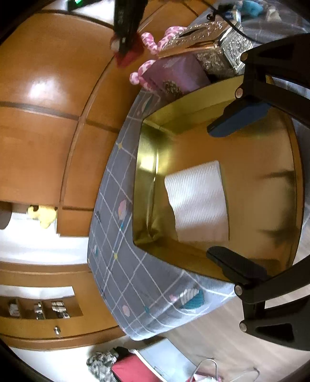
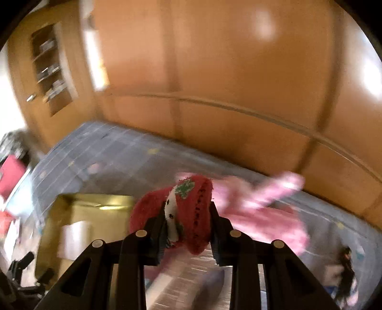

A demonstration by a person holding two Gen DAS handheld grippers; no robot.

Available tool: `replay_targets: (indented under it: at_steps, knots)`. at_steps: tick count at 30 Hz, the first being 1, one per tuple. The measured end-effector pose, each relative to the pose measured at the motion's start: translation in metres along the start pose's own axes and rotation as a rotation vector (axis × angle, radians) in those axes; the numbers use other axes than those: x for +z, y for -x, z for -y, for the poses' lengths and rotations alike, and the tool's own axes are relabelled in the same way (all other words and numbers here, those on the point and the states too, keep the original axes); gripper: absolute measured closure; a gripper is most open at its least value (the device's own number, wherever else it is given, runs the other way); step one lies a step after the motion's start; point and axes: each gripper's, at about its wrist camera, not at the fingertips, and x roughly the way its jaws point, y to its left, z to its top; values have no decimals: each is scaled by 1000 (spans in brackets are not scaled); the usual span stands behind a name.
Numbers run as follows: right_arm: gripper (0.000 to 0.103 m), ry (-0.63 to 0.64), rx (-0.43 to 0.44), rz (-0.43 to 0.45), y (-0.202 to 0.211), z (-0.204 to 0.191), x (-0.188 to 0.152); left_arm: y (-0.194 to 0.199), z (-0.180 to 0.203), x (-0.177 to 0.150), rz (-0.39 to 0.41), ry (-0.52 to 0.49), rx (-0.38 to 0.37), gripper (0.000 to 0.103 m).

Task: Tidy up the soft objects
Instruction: 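Carry the red sock into the gold tray with the right gripper and release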

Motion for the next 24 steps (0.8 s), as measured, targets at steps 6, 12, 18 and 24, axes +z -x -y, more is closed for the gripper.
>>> replay_targets:
  at_steps: [6, 12, 18, 24]
  knots:
    - [73, 201, 127, -138, -57, -110, -6, -2, -23, -3, -4, 46, 29, 10]
    - [69, 233, 152, -306, -102, -141, -37, -6, -40, -5, -12, 94, 34, 10]
    - [62, 287, 131, -312, -108, -150, -53, -7, -42, -4, -14, 103, 26, 7]
    - [49, 279, 122, -272, -94, -146, -47, -7, -41, -5, -19, 114, 10, 5]
